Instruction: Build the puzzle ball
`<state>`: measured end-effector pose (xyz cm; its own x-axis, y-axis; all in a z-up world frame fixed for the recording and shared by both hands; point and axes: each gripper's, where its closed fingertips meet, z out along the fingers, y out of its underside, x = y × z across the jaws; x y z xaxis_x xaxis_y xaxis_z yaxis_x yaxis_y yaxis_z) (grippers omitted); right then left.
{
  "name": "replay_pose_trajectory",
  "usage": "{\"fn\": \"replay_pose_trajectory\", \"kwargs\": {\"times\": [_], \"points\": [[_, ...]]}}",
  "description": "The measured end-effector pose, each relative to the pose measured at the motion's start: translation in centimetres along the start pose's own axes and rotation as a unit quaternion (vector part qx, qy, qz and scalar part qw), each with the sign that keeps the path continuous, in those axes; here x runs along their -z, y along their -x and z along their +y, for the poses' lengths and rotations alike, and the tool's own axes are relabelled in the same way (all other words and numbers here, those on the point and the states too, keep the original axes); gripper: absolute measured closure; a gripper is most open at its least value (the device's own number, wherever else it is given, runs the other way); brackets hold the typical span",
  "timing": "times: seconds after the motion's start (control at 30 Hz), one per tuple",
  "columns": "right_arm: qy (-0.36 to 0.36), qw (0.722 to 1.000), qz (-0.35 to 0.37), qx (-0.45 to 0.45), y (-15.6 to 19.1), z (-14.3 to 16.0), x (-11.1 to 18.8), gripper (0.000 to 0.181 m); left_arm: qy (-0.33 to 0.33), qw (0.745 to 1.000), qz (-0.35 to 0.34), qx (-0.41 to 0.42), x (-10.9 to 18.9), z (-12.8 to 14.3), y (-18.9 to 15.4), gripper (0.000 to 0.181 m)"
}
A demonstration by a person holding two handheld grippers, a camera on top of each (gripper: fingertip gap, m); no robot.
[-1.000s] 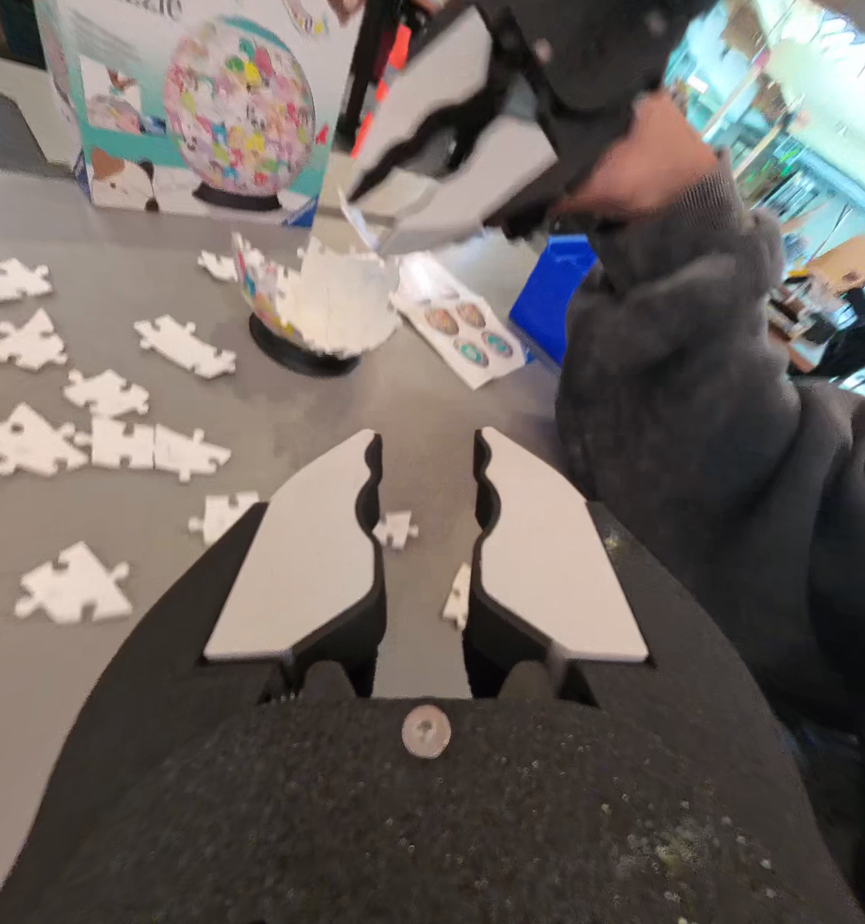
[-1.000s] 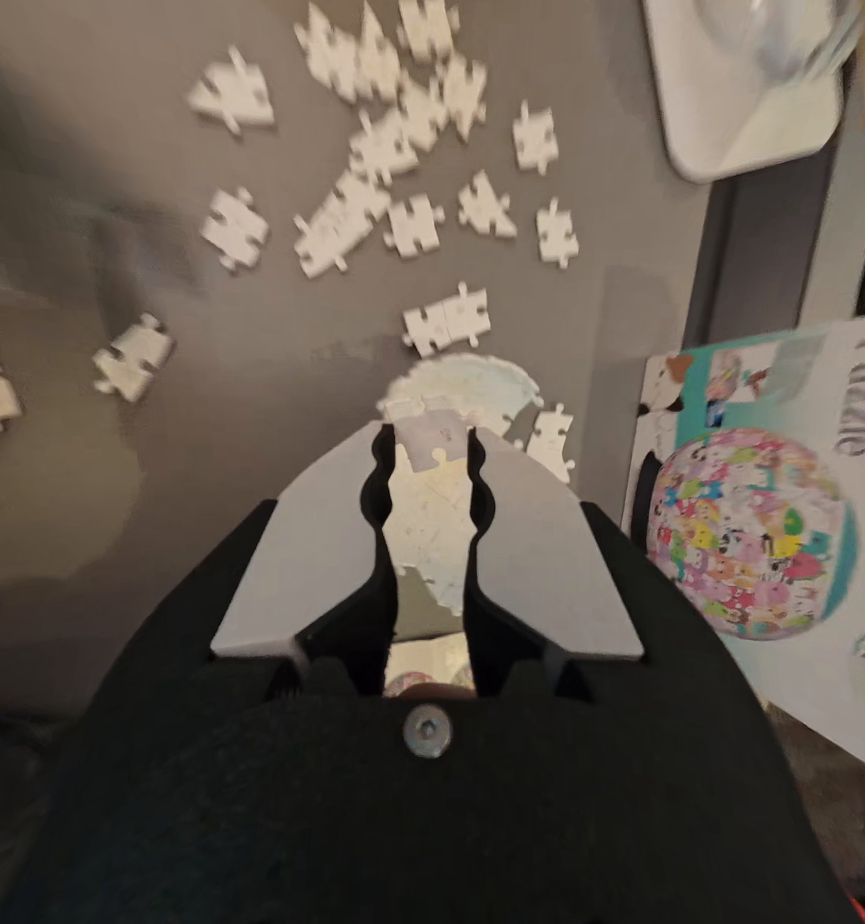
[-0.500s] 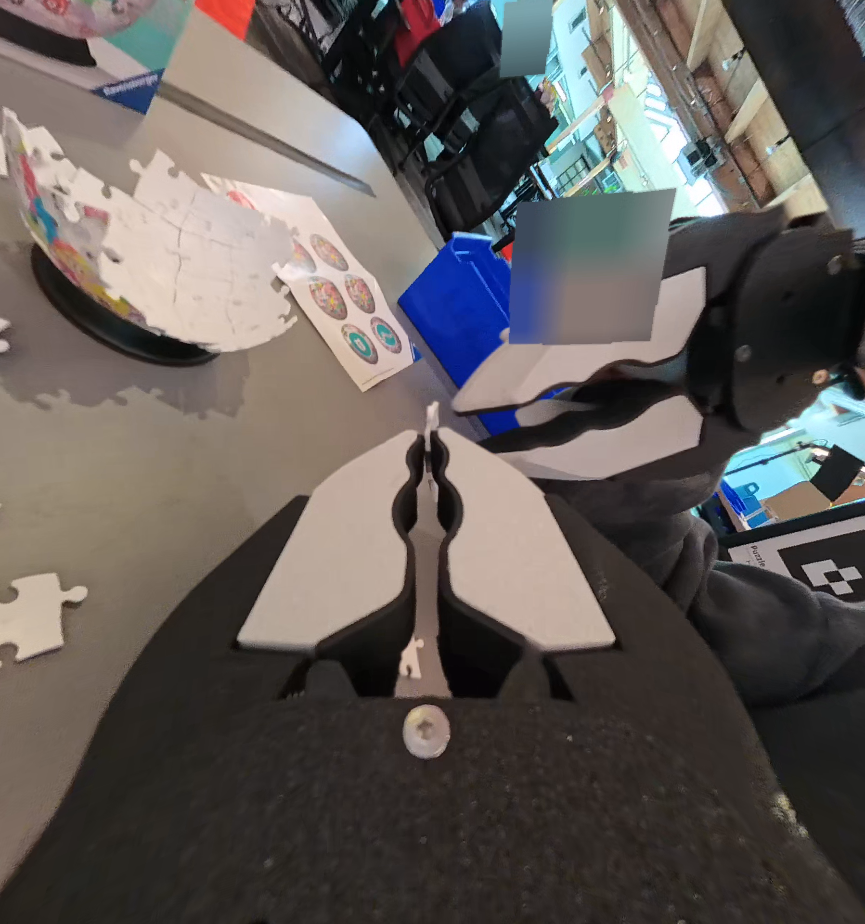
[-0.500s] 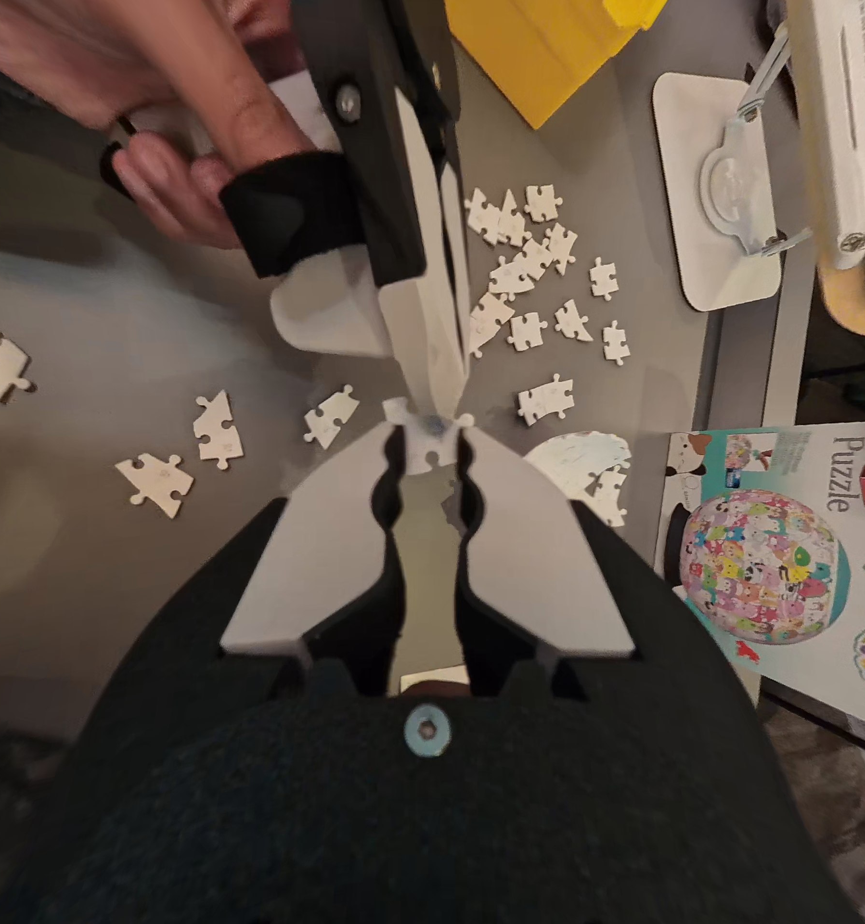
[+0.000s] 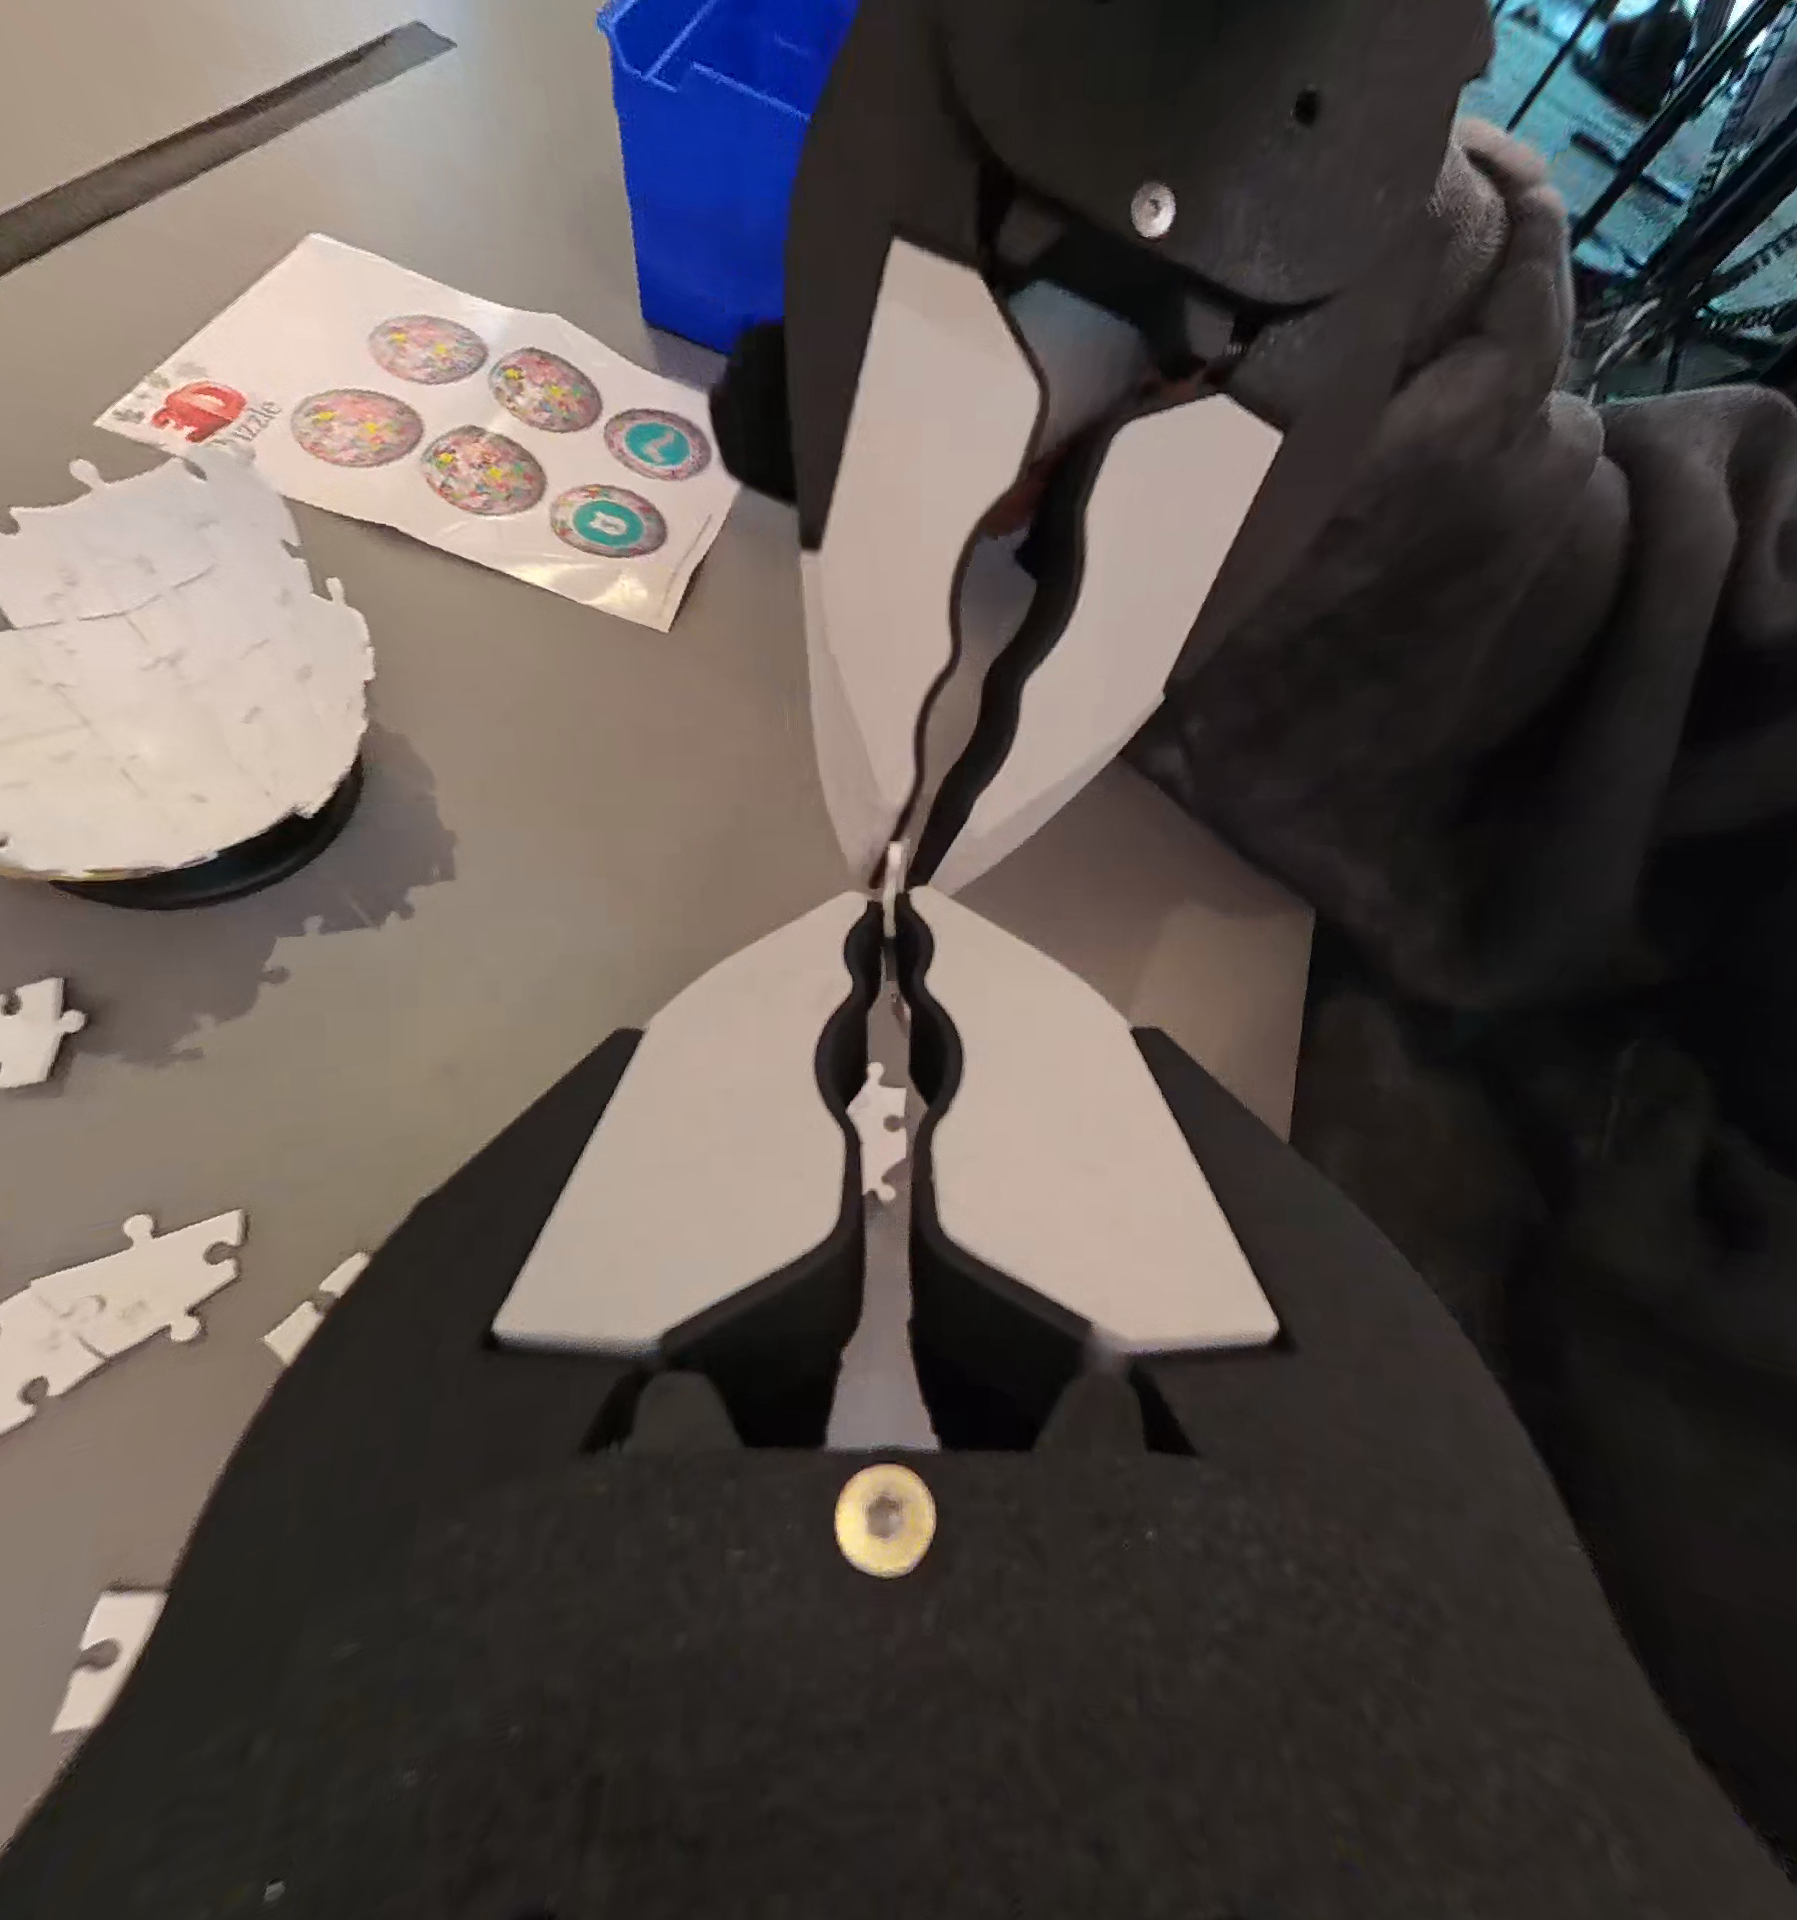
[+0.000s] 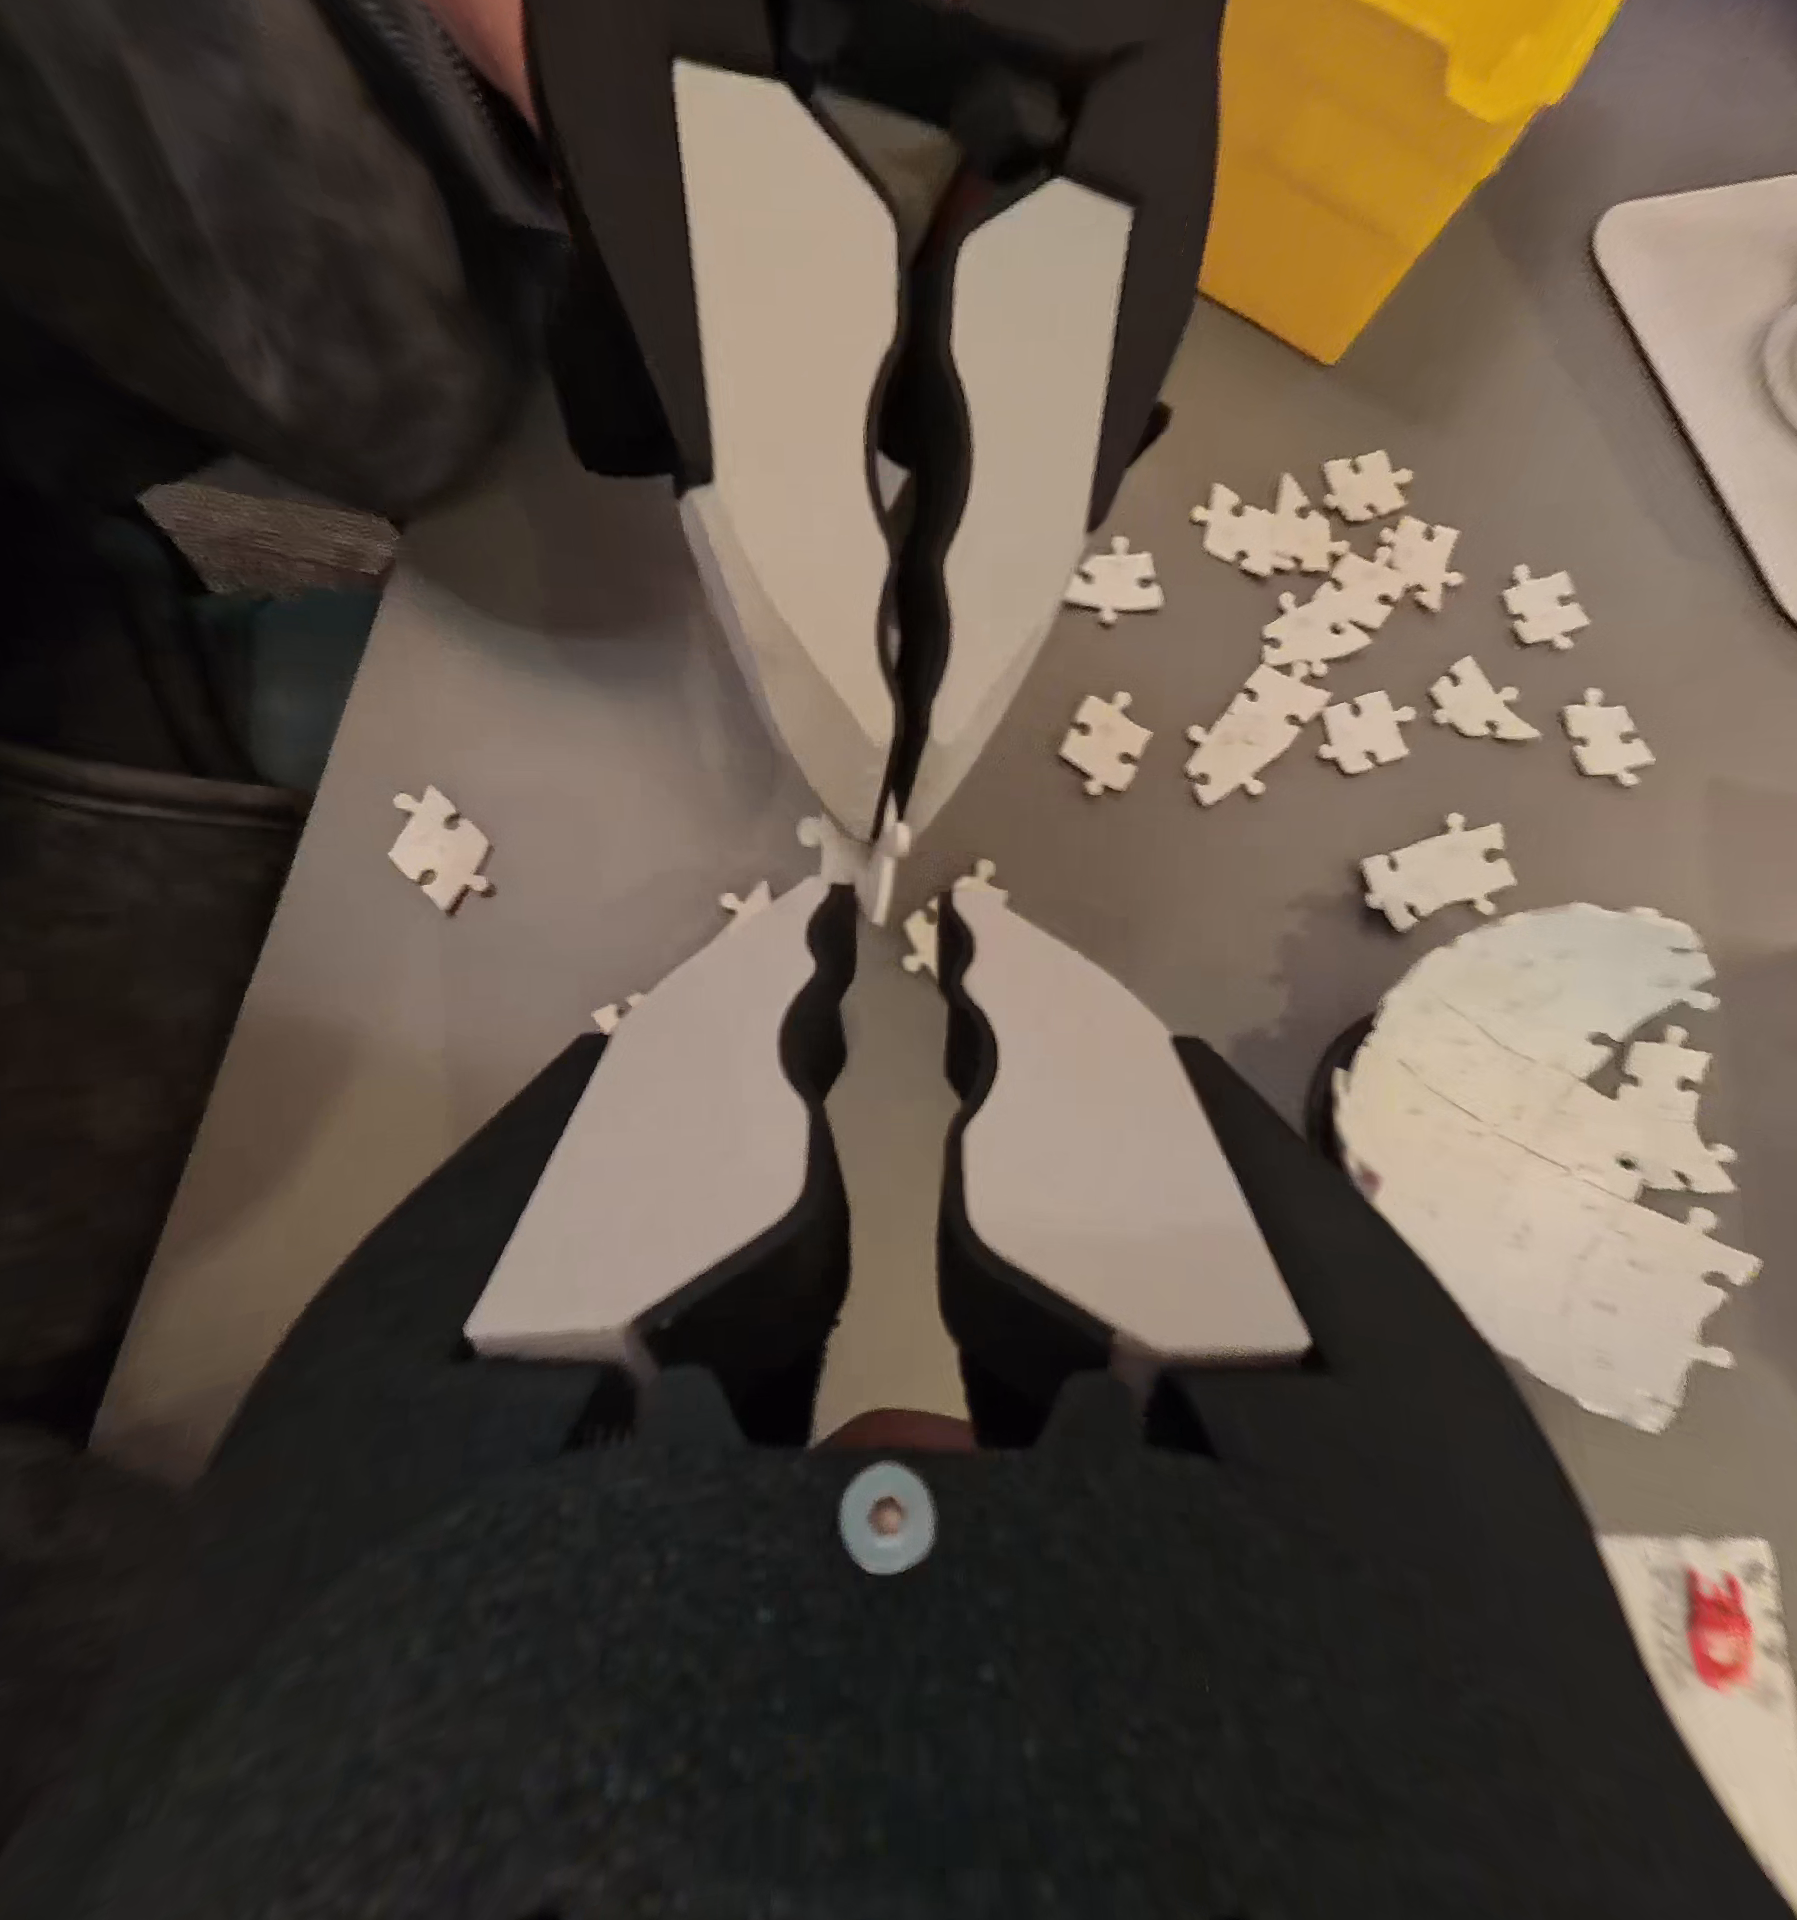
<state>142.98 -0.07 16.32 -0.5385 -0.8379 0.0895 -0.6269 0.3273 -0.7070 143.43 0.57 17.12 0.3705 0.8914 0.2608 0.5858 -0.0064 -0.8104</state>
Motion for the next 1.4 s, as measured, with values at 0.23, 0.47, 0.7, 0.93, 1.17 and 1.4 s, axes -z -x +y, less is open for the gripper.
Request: {"fn": "replay_pose_trajectory", "kwargs": {"times": [0.23,0.47,0.7,0.93,1.17,1.4], "points": [[-0.051,0.998,0.006,-0.035,-0.4,0.0,0.7,0.179,-0.029,0.999,-0.033,-0.006,0.3,-0.2,0.8,0.162],[-0.207,0.97,-0.035,-0.12,-1.5,-1.5,2.1,0.179,-0.084,0.996,-0.038,0.003,0.4,-1.3,1.6,0.177],[-0.208,0.965,-0.051,-0.149,-1.9,-0.4,0.8,0.179,-0.1,0.994,-0.037,0.038,0.1,-0.9,2.6,0.18],[-0.169,0.979,0.032,-0.112,-3.3,0.0,1.5,0.166,-0.089,0.993,-0.062,0.048,-0.1,-0.4,3.4,0.18],[-0.122,0.987,0.073,-0.071,-3.4,0.3,0.9,0.178,-0.086,0.992,-0.069,0.054,-0.5,-0.2,3.7,0.179],[-0.101,0.984,0.128,-0.071,-7.1,1.3,3.5,0.179,-0.075,0.982,-0.169,0.027,1.4,-1.1,9.2,0.159]]}}
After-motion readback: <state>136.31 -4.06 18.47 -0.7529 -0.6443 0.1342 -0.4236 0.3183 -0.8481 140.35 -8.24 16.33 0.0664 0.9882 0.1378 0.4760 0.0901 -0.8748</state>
